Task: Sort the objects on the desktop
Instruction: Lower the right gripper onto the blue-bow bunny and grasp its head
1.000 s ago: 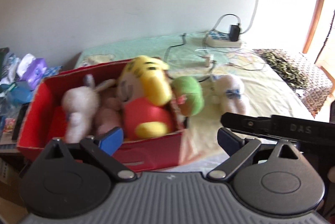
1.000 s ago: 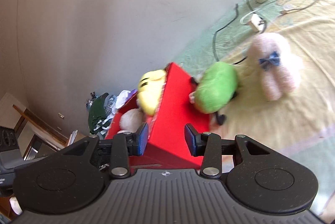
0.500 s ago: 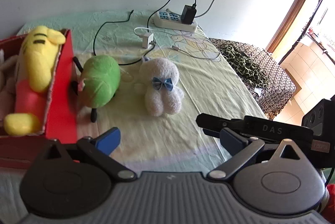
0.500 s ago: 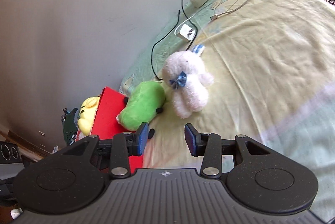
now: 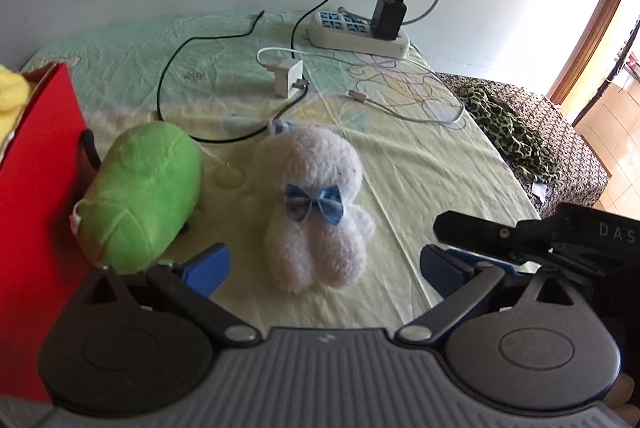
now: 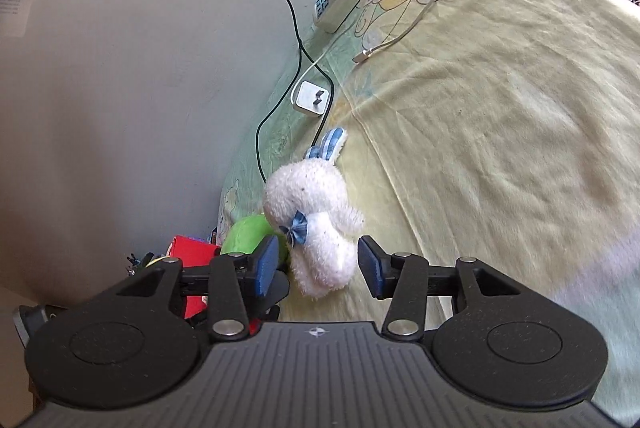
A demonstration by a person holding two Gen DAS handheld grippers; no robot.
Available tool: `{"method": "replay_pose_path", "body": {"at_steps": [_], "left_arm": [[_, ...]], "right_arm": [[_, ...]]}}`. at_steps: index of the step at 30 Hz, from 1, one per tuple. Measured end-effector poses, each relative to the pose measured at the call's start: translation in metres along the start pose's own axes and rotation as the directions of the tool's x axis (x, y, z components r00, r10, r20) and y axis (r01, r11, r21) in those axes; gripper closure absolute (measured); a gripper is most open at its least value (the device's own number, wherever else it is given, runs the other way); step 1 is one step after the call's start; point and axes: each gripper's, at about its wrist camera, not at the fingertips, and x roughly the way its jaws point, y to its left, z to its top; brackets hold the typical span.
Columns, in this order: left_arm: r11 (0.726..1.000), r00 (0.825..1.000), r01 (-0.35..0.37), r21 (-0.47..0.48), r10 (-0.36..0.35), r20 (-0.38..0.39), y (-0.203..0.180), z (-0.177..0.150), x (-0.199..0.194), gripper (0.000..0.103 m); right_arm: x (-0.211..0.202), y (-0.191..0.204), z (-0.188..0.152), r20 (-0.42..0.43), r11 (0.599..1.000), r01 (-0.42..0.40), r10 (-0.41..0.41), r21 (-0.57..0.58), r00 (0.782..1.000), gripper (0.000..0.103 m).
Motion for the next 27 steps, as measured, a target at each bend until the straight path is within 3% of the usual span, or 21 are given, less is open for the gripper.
{"method": "replay_pose_path", "body": {"at_steps": [8, 10, 12, 19, 23, 27], "left_arm": [[0.999, 1.000, -0.026, 0.036, 0.026, 0.003, -0.002, 0.029, 0.035, 0.003], [0.998, 1.000, -0.028, 0.049, 0.029, -0.009, -0.003, 0.032, 0.044, 0.008], [0.998, 0.999, -0.018, 0.058, 0.020, -0.031, -0.001, 0.033, 0.053, 0.020], [0.997, 0.995, -0.053, 0.056, 0.058, -0.076, 0.008, 0.033, 0.078, 0.019], [0.995, 0.994, -0.074, 0.060, 0.079, -0.074, 0.009, 0.033, 0.080, 0.020], [0.997, 0.994, -0.066, 0.046, 0.069, -0.084, 0.010, 0.034, 0.078, 0.024]], "right_arm": [[0.037, -0.006, 0.035, -0.024, 0.998, -0.055, 0.055, 0.033, 0.998, 0.049], [0.048, -0.009, 0.038, -0.043, 0.998, -0.060, 0.061, 0.033, 0.997, 0.048], [0.059, -0.011, 0.039, -0.065, 0.998, -0.057, 0.058, 0.024, 0.996, 0.047], [0.088, -0.016, 0.038, -0.117, 0.996, -0.090, 0.091, 0.012, 0.989, 0.045], [0.096, -0.006, 0.035, -0.128, 0.993, -0.099, 0.089, -0.067, 0.988, 0.041], [0.094, -0.008, 0.035, -0.144, 0.993, -0.105, 0.096, -0.058, 0.985, 0.046]]}}
